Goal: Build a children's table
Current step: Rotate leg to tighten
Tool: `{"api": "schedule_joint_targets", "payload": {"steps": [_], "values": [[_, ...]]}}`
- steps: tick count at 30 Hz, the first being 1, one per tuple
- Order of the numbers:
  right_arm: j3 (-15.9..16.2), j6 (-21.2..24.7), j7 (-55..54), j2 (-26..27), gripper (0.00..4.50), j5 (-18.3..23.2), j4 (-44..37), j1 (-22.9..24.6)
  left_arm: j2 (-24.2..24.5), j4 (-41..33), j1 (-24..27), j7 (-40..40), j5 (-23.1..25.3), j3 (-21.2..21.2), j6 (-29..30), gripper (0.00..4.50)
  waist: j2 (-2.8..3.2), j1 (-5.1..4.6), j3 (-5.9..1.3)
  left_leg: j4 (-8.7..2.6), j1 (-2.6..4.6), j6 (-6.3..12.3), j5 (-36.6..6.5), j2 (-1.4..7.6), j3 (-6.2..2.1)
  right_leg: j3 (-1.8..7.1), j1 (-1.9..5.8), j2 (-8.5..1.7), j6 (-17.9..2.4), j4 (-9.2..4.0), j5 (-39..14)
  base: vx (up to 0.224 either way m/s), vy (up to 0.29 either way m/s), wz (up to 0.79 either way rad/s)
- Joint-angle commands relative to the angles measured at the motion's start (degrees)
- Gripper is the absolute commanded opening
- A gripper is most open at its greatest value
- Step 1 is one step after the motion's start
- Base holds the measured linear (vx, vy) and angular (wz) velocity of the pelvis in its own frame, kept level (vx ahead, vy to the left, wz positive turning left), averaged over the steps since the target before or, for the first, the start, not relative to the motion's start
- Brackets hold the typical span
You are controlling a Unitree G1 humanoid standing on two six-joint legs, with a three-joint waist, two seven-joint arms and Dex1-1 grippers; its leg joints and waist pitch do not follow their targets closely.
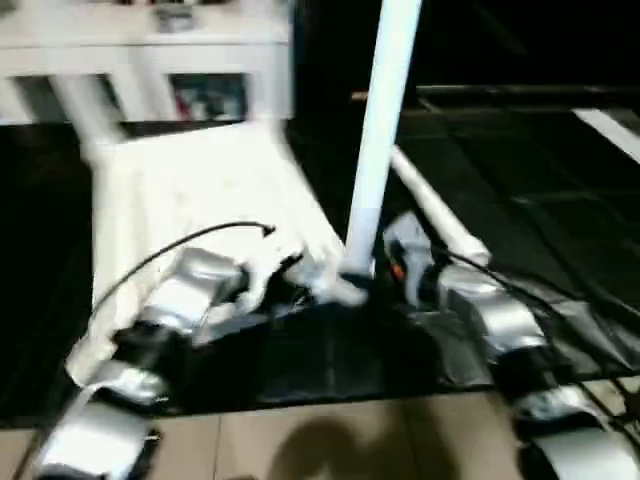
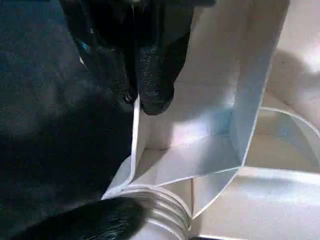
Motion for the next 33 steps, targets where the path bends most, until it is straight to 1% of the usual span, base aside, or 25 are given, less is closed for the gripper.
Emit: {"api": "schedule_joint_targets", "payload": {"steps": [1,2,3,4,5,6,7,8,10,11,15,16,18,19,22,23,24,25,26,27,28,29,30,31,33], "values": [[3.0,1.0,-3.2,4.4,2.69,-1.2,1.1,-1.4,-3.8,-2.9,-2.4,3.5,-2.5,1.8,1.3,0.00,-0.49,0.43,-3.81,-3.41,0.05,2.63,-7.3,1.02,-0.40,3.36,3.60,-5.05,-7.9,-5.05,-15.0,0.000,0.000,0.00],[2.7,1.3,-6.2,5.8,2.69,-1.6,1.9,-2.1,-5.5,-3.6,-2.5,6.4,-2.7,2.8,2.6,0.00,-0.28,0.31,-3.82,-3.45,0.16,2.53,-6.6,1.22,-0.42,3.41,3.48,-5.05,-8.6,-4.79,-13.6,0.000,0.000,0.00],[2.5,1.4,-7.1,6.4,2.69,-1.7,2.2,-2.4,-6.1,-4.0,-2.4,7.3,-2.7,3.1,3.1,0.00,-0.27,0.17,-3.79,-3.47,0.14,2.54,-6.5,1.25,-0.41,3.39,3.44,-4.98,-9.0,-4.78,-13.1,0.000,0.000,0.00],[1.8,1.7,-9.2,8.1,2.69,-1.8,3.0,-3.0,-7.9,-5.1,-2.3,9.7,-2.9,3.9,4.5,0.00,-0.33,0.11,-3.94,-3.45,0.19,2.49,-6.0,1.33,-0.44,3.42,3.56,-5.01,-9.7,-4.53,-11.5,0.000,0.000,0.00],[1.8,1.7,-9.2,8.1,2.69,-1.8,3.0,-3.0,-7.9,-5.1,-2.3,9.7,-2.9,3.9,4.5,0.00,-0.29,0.07,-3.96,-3.45,0.22,2.78,-6.0,1.32,-0.49,3.38,3.60,-5.03,-10.0,-4.48,-10.5,0.000,0.000,0.00],[1.3,1.5,-9.1,8.6,3.25,-1.5,3.1,-3.0,-8.4,-5.5,-2.2,10.3,-2.9,4.1,4.9,0.00,-0.61,-0.05,-3.99,-3.44,0.16,3.13,-5.9,1.32,-0.40,3.42,3.64,-4.99,-10.1,-4.47,-9.8,0.000,0.000,0.00],[1.0,1.3,-8.8,9.0,3.25,-1.1,2.9,-3.0,-8.5,-5.9,-2.1,10.7,-2.8,4.0,5.1,0.00,-0.53,-0.06,-4.00,-3.43,0.09,3.61,-5.4,1.32,-0.44,3.45,3.70,-4.96,-10.4,-4.21,-8.5,0.000,0.000,0.00],[0.9,1.0,-8.1,9.1,3.39,-0.6,2.3,-2.7,-8.4,-6.3,-2.0,10.7,-2.6,3.8,5.0,0.00,-0.52,-0.08,-4.05,-3.38,0.03,3.90,-5.0,1.29,-0.43,3.46,3.73,-4.96,-10.5,-4.15,-7.7,0.000,0.000,0.00],[1.0,0.9,-8.2,9.1,3.49,-0.6,2.1,-2.6,-8.4,-6.6,-1.8,10.8,-2.5,3.7,5.2,0.00,-0.45,-0.13,-4.12,-3.29,-0.03,4.68,-4.1,1.30,-0.38,3.50,3.76,-4.94,-11.4,-3.81,-4.7,0.000,0.000,0.00],[1.4,0.8,-7.9,8.6,3.74,-1.0,1.6,-2.3,-7.6,-7.2,-1.4,10.5,-2.1,3.2,5.0,0.00,-0.41,-0.12,-4.09,-3.25,-0.03,4.93,-4.1,1.23,-0.36,3.51,3.80,-4.99,-11.6,-3.86,-4.4,0.000,0.000,0.00],[1.3,0.4,-7.5,8.1,3.96,-1.1,1.1,-1.8,-7.1,-7.6,-1.0,10.1,-2.1,3.2,5.1,0.00,-0.37,-0.24,-3.85,-3.41,0.13,4.35,-6.3,1.31,-0.34,3.50,3.75,-5.04,-10.9,-4.33,-7.8,0.000,0.000,0.00],[0.7,-0.2,-5.9,7.0,4.20,-0.5,-0.2,-0.8,-6.5,-7.9,-0.7,9.7,-2.2,3.2,5.2,0.00,-0.30,-0.23,-3.84,-3.44,0.13,4.23,-6.5,1.37,-0.37,3.51,3.77,-5.09,-10.9,-4.32,-8.0,0.000,0.000,0.00],[0.3,-0.6,-3.6,5.8,4.28,0.3,-1.9,0.2,-5.9,-7.7,-0.6,8.9,-2.3,3.1,4.6,0.00,-0.33,-0.16,-3.87,-3.41,0.15,4.37,-6.6,1.31,-0.34,3.55,3.77,-4.97,-10.5,-4.34,-7.8,0.000,0.000,0.00],[0.2,-0.6,-3.4,5.8,4.43,0.4,-2.0,0.2,-5.9,-7.7,-0.6,8.9,-2.3,3.1,4.6,0.00,-0.33,-0.16,-3.87,-3.41,0.15,4.37,-6.6,1.31,-0.34,3.55,3.77,-4.97,-10.5,-4.34,-7.8,0.000,0.000,0.00],[0.1,-0.2,-1.5,4.6,4.43,1.2,-3.5,1.0,-5.5,-7.4,-0.7,8.2,-2.3,3.0,4.2,0.00,-0.33,-0.02,-3.83,-3.44,0.18,4.46,-6.5,1.34,-0.32,3.55,3.73,-4.98,-10.6,-4.39,-7.9,0.000,0.000,0.00],[0.1,-0.3,-0.2,3.5,4.43,1.4,-4.3,1.5,-5.0,-7.2,-0.6,6.9,-2.5,2.7,3.4,0.00,-0.33,0.01,-3.82,-3.43,0.16,4.41,-6.5,1.34,-0.33,3.55,3.72,-4.98,-10.6,-4.38,-8.0,0.000,0.000,0.00],[0.1,-0.3,2.2,1.9,4.43,2.0,-5.4,2.1,-3.9,-6.8,-0.3,4.6,-2.1,1.6,1.0,0.00,-0.42,0.11,-3.79,-3.42,0.15,4.48,-6.6,1.34,-0.32,3.55,3.73,-4.98,-10.4,-4.49,-8.5,0.000,0.000,0.00],[0.0,-0.4,4.3,0.5,4.43,2.5,-6.2,2.6,-2.9,-6.3,0.0,2.2,-1.9,0.5,-1.3,0.00,-0.37,0.39,-3.84,-3.40,0.19,4.63,-6.8,1.38,-0.33,3.60,3.75,-4.97,-10.0,-4.48,-8.6,0.000,0.000,0.00],[0.0,-0.4,4.3,0.5,4.43,2.5,-6.2,2.6,-2.9,-6.3,0.0,2.2,-1.9,0.5,-1.3,0.00,-0.36,0.66,-3.90,-3.42,0.24,4.84,-6.5,1.48,-0.33,3.67,3.69,-4.98,-9.8,-4.39,-8.0,0.000,0.000,0.00],[0.0,-0.4,6.4,-0.8,4.43,3.0,-6.9,3.0,-1.9,-6.0,0.3,0.0,-1.8,-0.3,-2.9,0.00,-0.35,0.74,-3.88,-3.43,0.27,4.78,-6.5,1.50,-0.31,3.65,3.59,-4.95,-10.0,-4.30,-7.7,0.000,0.000,0.00],[0.2,-0.5,8.8,-2.5,4.43,3.4,-7.5,3.3,-0.8,-5.5,0.5,-2.2,-1.5,-1.1,-4.4,0.00,-0.22,1.01,-3.82,-3.42,0.32,4.73,-6.9,1.37,-0.32,3.53,3.60,-4.91,-9.8,-4.59,-8.5,0.000,0.000,0.00],[0.2,-0.5,8.8,-2.5,4.43,3.4,-7.5,3.3,-0.8,-5.5,0.5,-2.2,-1.5,-1.1,-4.4,0.00,-0.30,1.06,-3.81,-3.41,0.32,4.68,-7.2,1.41,-0.24,3.61,3.62,-4.94,-9.7,-4.54,-8.6,0.000,0.000,0.00],[0.2,-0.7,11.1,-4.1,4.43,3.7,-8.0,3.6,0.2,-5.2,0.6,-4.2,-1.4,-1.7,-5.4,0.00,-0.33,1.23,-3.74,-3.48,0.52,4.34,-7.7,1.57,-0.23,3.60,3.36,-4.90,-9.7,-4.60,-9.4,0.000,0.000,0.00],[0.1,-0.9,14.9,-6.3,4.43,4.4,-9.1,4.2,1.8,-5.3,0.9,-7.5,-1.5,-2.7,-6.5,0.00,-0.32,1.38,-3.74,-3.47,0.48,4.32,-7.8,1.50,-0.27,3.55,3.47,-4.90,-9.6,-4.57,-9.8,0.000,0.000,0.00],[-0.1,-0.6,17.5,-7.8,4.43,5.0,-10.0,4.6,2.9,-5.5,1.1,-9.8,-1.5,-3.3,-7.3,0.00,-0.28,1.87,-3.62,-3.49,0.68,4.47,-8.6,1.71,-0.13,3.63,3.28,-4.92,-9.0,-4.75,-11.2,0.000,0.000,0.00]]}}
